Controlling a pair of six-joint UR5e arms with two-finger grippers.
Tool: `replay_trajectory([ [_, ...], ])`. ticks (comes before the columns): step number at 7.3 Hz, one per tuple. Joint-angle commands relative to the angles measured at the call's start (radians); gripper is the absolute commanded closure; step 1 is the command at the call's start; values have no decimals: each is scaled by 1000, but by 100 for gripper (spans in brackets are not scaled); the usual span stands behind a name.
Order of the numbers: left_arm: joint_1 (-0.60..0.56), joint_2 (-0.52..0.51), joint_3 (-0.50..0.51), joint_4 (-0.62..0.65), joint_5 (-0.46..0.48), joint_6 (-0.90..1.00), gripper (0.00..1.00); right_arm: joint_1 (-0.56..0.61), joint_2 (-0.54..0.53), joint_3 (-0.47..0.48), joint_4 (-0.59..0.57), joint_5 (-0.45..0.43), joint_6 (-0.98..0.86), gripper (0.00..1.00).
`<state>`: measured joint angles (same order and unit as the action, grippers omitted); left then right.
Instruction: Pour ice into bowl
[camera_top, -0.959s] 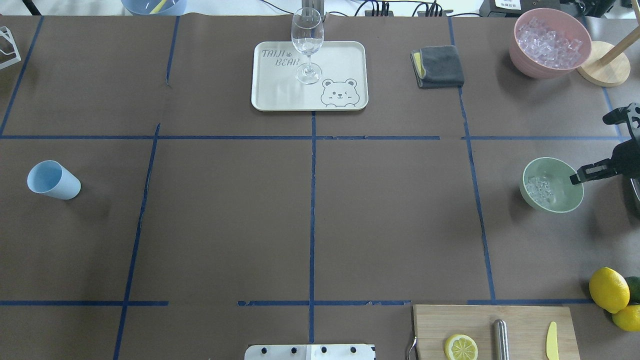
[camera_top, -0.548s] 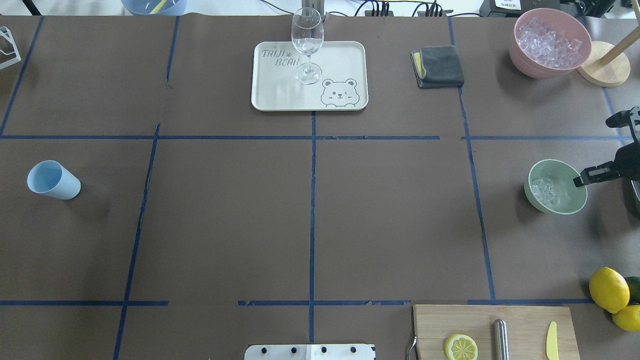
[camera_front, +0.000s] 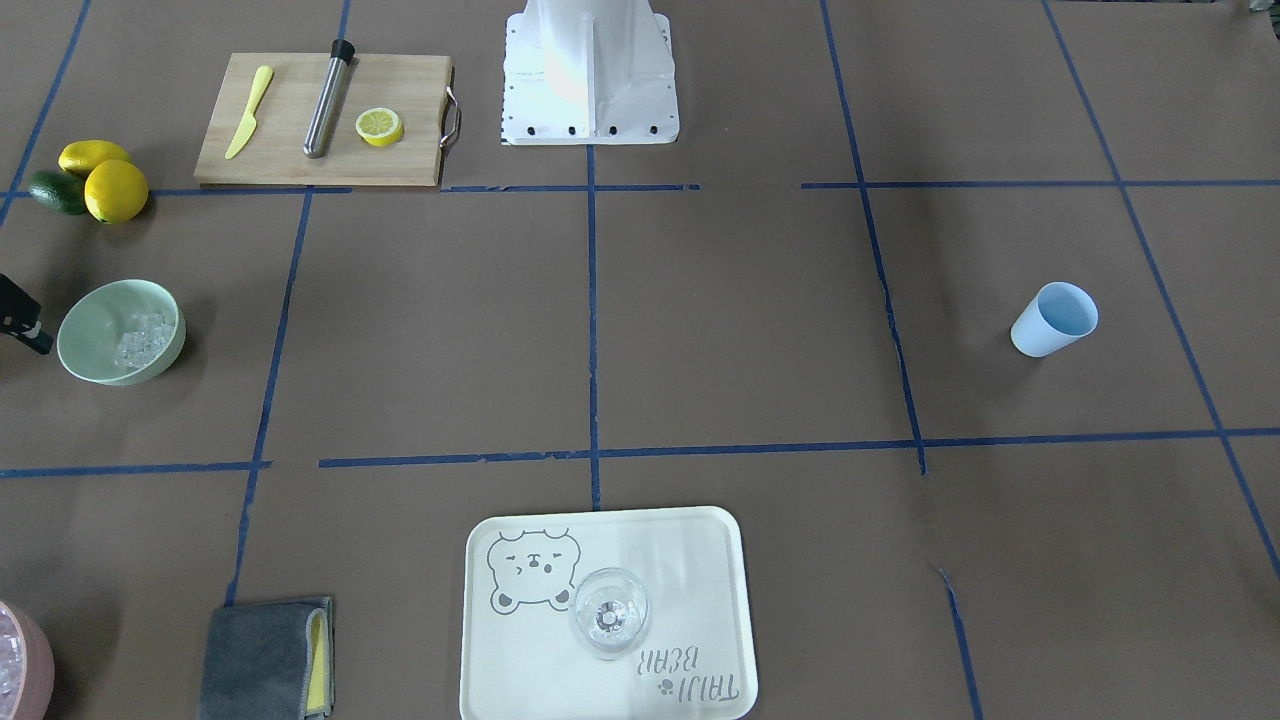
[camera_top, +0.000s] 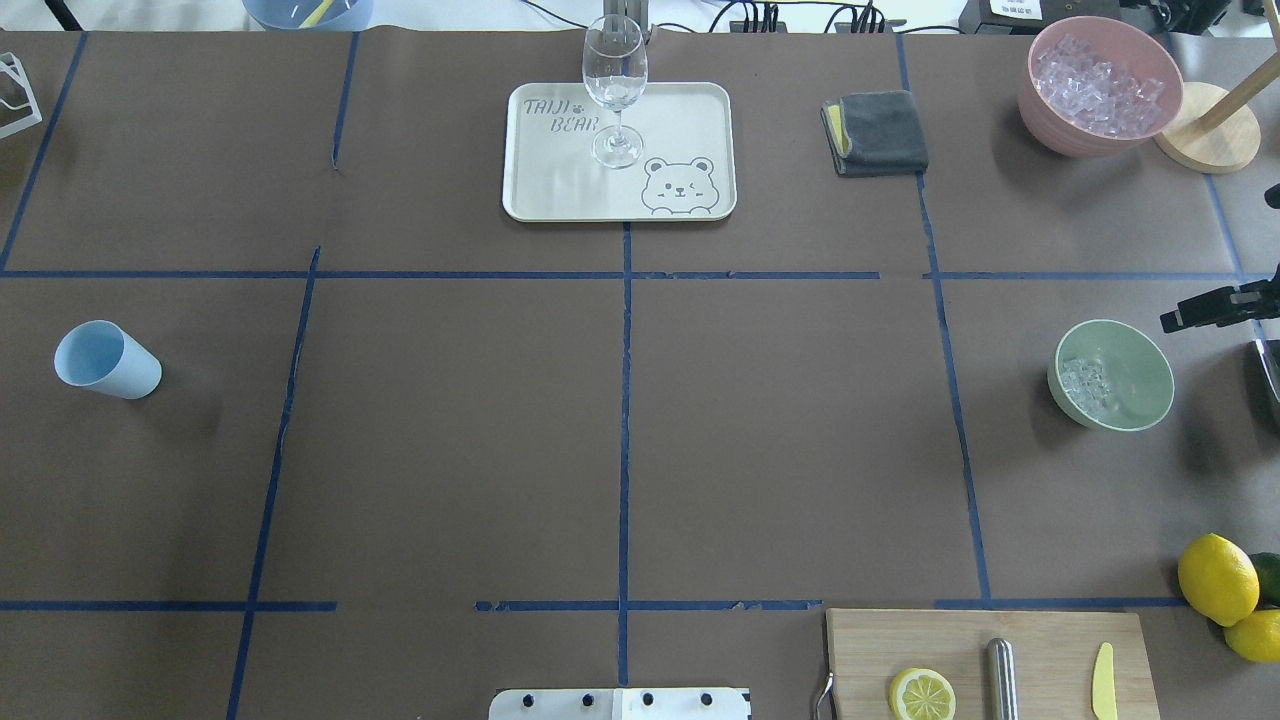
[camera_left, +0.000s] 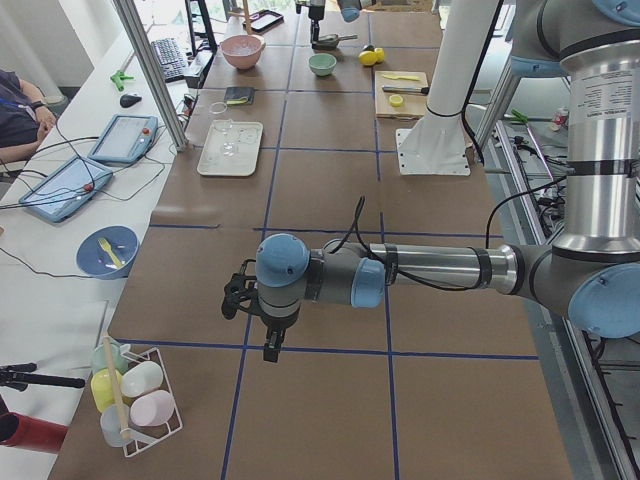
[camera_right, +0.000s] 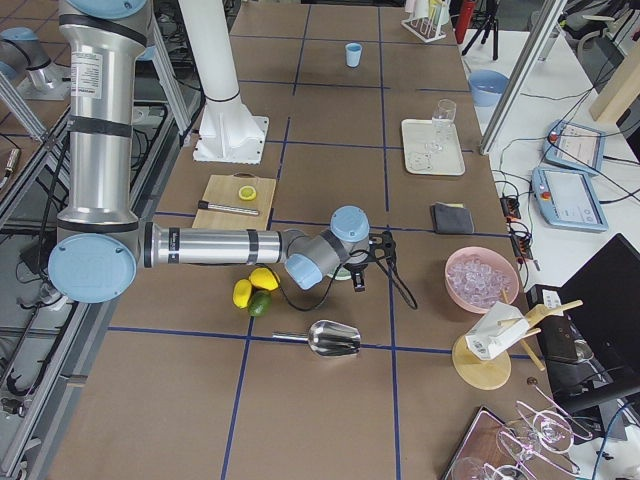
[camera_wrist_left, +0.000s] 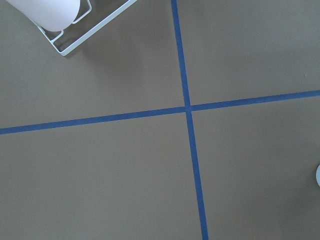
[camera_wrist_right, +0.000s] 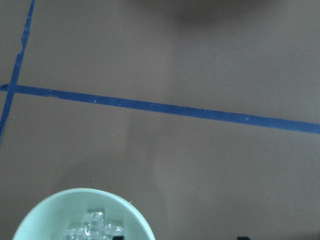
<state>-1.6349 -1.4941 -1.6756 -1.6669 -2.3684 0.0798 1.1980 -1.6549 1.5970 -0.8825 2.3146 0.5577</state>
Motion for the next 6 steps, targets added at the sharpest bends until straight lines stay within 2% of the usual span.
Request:
replay_trajectory([
  [1,3,2,14,1,-32,-2,0,120,-6,6,-137,20,-214,0],
  [4,3,6,49,-1,-28,-2,0,326,-33,12,-385,25,-592,0],
  [6,4,12,54,2,-31,-2,0,415,-20,20,-568,13,-697,0],
])
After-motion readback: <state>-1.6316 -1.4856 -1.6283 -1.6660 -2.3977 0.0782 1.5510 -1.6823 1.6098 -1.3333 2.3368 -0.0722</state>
